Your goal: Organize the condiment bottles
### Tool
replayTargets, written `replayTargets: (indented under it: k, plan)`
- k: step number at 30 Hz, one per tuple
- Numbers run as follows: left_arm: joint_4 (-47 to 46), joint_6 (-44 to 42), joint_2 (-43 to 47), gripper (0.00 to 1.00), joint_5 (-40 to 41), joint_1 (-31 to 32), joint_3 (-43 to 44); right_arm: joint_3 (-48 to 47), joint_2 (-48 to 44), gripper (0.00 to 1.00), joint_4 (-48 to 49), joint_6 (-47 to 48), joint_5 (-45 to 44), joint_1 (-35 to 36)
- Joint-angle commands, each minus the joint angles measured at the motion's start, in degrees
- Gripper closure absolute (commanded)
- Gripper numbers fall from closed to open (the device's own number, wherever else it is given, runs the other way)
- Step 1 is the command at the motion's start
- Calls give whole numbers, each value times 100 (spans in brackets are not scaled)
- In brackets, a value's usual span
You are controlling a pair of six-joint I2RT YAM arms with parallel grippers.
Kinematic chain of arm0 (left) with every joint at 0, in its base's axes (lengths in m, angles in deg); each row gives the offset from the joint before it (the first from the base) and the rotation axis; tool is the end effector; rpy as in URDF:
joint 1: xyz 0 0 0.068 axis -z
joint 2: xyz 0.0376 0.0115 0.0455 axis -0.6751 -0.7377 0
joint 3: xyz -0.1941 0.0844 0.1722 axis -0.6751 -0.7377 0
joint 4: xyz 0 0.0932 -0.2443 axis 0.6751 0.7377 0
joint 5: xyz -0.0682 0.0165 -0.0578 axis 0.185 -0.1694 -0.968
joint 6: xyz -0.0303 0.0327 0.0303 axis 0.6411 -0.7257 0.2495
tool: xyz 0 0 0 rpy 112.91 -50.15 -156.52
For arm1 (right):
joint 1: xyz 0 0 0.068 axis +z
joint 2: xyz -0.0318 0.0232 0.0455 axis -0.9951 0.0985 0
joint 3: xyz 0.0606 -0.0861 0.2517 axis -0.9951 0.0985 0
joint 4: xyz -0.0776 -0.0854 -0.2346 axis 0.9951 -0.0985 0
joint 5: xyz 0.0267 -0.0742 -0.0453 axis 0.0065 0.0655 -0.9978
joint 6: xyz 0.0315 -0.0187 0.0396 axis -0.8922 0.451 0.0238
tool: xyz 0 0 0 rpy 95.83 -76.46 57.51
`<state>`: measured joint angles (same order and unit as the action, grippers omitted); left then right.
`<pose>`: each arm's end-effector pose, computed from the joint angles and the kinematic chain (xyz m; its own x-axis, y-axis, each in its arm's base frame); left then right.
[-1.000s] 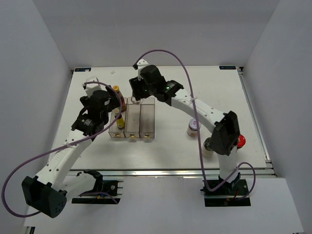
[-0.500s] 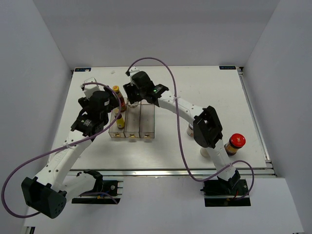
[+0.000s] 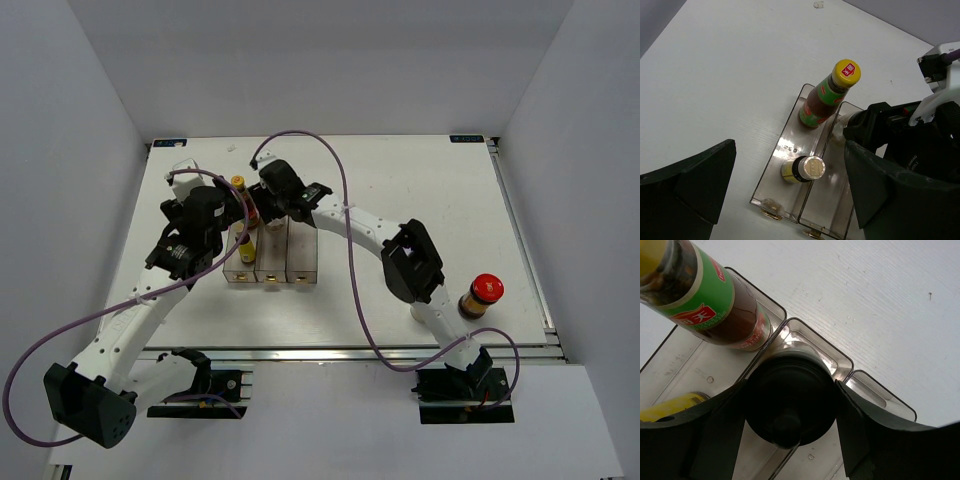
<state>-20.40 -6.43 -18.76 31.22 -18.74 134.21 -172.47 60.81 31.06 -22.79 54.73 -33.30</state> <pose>0.2123 -0.0699 0.3386 -0.3148 -0.2920 -0.9031 -0.3621 0.9165 -0.1701 0.3484 0.4173 0.2464 -0.4086 -0.3496 -0.8431 -0.5887 0.8068 -0.0492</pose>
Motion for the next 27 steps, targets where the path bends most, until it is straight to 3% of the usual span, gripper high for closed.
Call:
replayTargets:
  k: [1, 4, 5, 8, 19, 23, 27]
  plan:
    - [-33, -16, 66, 2, 34, -17, -2, -319, -36, 48, 377, -35, -149, 28]
    - [-33, -34, 75, 2, -1, -17, -2, -311, -123, 25, 369, -53, -167, 28]
    - [-33, -42, 75, 2, -10, -26, -2, -319, -150, 25, 369, -53, -175, 28]
    - [-33, -78, 75, 2, -97, -26, 16, -267, -281, 11, 412, -70, -246, 28]
    - [46, -227, 268, 2, -484, -17, 174, 295, -1554, 11, 474, -131, -202, 2]
    - [-103, -402, 391, 2, -844, -17, 156, 971, -2328, 11, 404, -350, -106, -174]
    - [-506, -719, 295, 2, -1774, -17, 148, 2233, -3233, 11, 202, -685, 114, -709]
